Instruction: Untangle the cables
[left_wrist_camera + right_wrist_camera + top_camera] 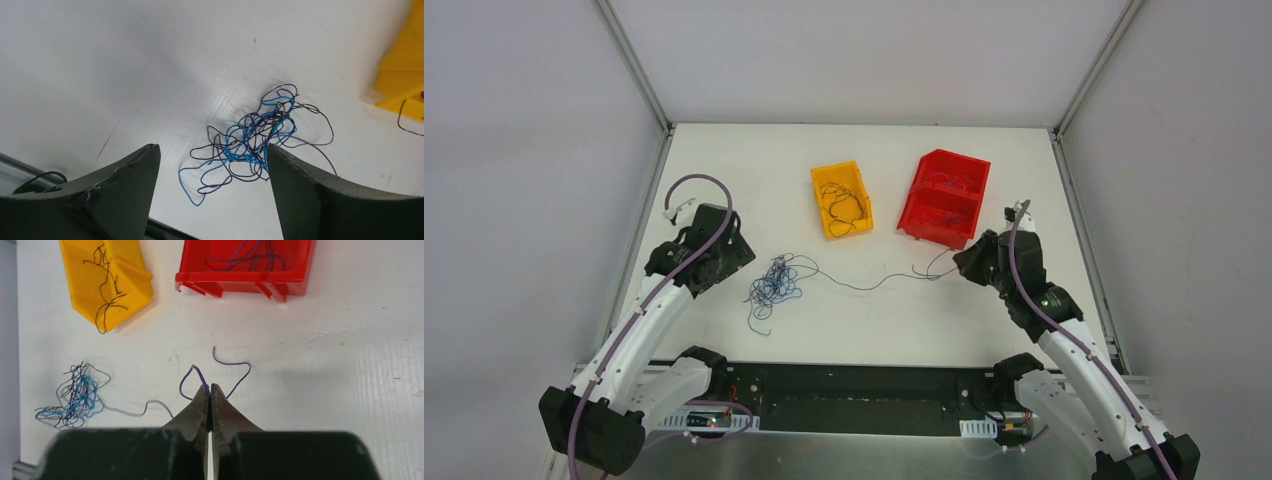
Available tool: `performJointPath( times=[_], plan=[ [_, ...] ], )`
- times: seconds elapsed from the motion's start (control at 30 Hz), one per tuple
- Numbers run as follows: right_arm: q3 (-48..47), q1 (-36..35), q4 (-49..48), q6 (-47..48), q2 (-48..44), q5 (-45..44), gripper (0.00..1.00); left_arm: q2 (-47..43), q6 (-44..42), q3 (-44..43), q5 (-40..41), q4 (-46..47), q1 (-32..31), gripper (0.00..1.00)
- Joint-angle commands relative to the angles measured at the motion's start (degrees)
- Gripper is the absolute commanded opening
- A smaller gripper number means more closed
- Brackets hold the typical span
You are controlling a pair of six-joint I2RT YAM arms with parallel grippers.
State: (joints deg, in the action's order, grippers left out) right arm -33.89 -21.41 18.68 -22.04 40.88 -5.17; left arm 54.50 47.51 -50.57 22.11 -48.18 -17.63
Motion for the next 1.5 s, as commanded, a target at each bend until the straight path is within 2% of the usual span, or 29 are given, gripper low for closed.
performJointPath(
  times=[0.0,0.03,0.07,0.1,0.17,0.23,0.27,0.37,0.43,0.53,0.67,1.0,1.13,1.37,1.47],
  plan=[
    [-4.42,0.07,-1.09,1.47,1.13,7.18,0.07,-1.9,-7.37,2.56,-9.4,7.47,-0.12,0.79],
    [-5.14,0.09,-0.12,1.58,1.77,6.88,0.18,-1.37,-6.97,2.85,-10.29,7.91,-0.13,0.79],
    [-5.81,0.13,0.91,2.07,2.8,7.43,0.34,-0.77,-6.69,3.15,-10.95,8.19,-0.13,0.8],
    [-6.84,0.07,1.76,2.9,4.11,9.01,0.46,-0.11,-6.64,3.35,-11.36,8.41,-0.13,0.8],
    [-7.65,-0.13,2.56,4.8,7.64,15.58,0.64,0.95,-6.51,3.94,-11.83,8.77,-0.21,0.8],
    [-7.79,-1.65,1.11,6.64,10.88,24.16,0.74,1.86,-6.68,4.67,-12.67,9.47,-0.3,0.8],
    [-8.15,-3.43,0.68,6.91,12.65,25.47,0.79,2.11,-6.68,4.94,-13.25,9.8,-0.45,0.8],
    [-11.05,-12.49,0.14,8.81,18.11,22.51,0.88,2.45,-6.74,5.59,-14.2,10.76,-0.78,0.8],
    [-13.7,-17.68,-1.35,10.18,22.33,20.08,0.87,2.53,-6.85,5.89,-14.92,11.52,-0.85,0.79],
    [-16.9,-23.14,-5.66,12.38,29.12,17.49,0.76,2.7,-6.69,6.29,-16.61,12.58,-0.87,0.76],
    [-22.34,-26.86,-7.61,18.04,39.12,16.1,0.71,2.74,-6.26,6.83,-17.31,12.94,-1.93,0.71],
    [-35.61,-34.46,-6.07,29.97,60.18,6.0,0.7,0.59,-4.79,9.45,-16.0,12.9,-3.82,0.67],
    [-37.29,-35.56,-7.35,30.52,64.03,1.07,0.63,-0.31,-4.82,9.53,-15.08,12.7,-3.83,0.67],
    [-37.25,-36.73,-10.87,30.92,67.72,0.24,0.55,-0.81,-4.98,9.87,-14.0,12.24,-3.86,0.66],
    [-36.12,-37.58,-11.79,30.61,68.7,0.08,0.47,-0.38,-5.38,9.74,-14.52,12.24,-3.83,0.66]
  ],
)
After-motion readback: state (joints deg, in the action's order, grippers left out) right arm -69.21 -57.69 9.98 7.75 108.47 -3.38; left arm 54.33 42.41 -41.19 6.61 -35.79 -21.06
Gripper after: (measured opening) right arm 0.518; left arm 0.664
